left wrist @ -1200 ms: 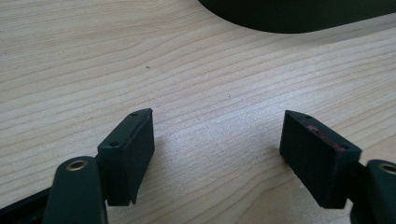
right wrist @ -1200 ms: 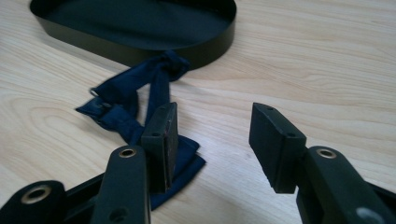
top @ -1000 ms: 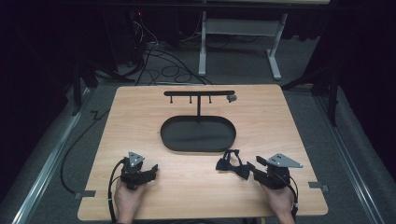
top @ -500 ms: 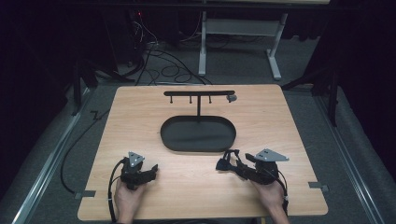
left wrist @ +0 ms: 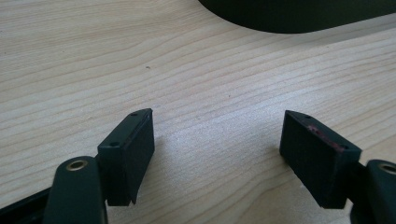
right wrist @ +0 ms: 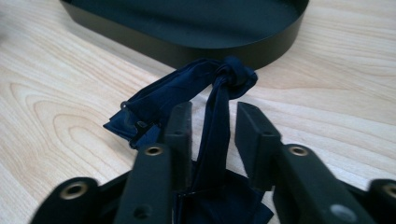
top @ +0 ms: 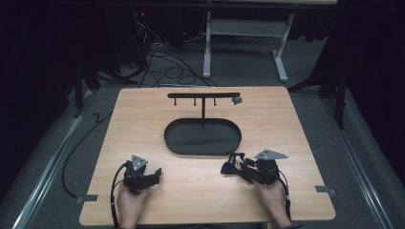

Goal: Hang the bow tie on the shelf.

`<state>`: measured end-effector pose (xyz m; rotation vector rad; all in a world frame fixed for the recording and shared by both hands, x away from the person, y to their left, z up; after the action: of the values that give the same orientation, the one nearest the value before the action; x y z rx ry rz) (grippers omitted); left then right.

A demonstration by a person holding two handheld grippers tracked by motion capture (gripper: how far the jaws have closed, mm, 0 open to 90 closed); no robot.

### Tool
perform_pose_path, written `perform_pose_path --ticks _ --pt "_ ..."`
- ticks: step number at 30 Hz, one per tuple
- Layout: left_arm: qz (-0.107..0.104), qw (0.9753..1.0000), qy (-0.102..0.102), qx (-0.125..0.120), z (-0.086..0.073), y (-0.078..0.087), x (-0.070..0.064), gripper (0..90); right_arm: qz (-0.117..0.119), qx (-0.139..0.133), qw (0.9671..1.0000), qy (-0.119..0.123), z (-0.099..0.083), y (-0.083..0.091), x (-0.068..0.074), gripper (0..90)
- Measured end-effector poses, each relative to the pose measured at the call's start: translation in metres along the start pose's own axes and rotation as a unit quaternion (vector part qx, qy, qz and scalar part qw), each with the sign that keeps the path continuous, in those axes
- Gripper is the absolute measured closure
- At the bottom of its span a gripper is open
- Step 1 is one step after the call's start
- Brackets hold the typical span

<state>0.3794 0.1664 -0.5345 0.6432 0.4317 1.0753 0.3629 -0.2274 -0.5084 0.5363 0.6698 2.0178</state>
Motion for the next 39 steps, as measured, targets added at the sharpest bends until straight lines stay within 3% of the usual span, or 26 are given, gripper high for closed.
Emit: perform_pose_path --ticks 7,11,39 --pt "0.000 1.0000 0.000 0.000 0.000 0.000 0.000 26.9 0.002 0.002 1.0000 0.001 -0.001 -0.002 0.001 86.6" --pt "0.000 1.0000 0.000 0.000 0.000 0.000 0.000 26.8 -0.002 -0.001 1.0000 0.005 0.001 0.000 0.003 89.2" --pt "0.000 1.0000 0.000 0.000 0.000 0.000 0.000 26.8 0.002 -0.047 0.9976 0.050 0.036 0.027 0.010 89.7"
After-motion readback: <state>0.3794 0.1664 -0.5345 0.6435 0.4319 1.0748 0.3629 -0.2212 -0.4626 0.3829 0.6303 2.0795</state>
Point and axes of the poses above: each handheld gripper's, and its own axes: y roughly backward along the jaws, z roughly out of its top, x roughly to its left, the point moved 4 cm from there along -y, roughly forward along the jaws
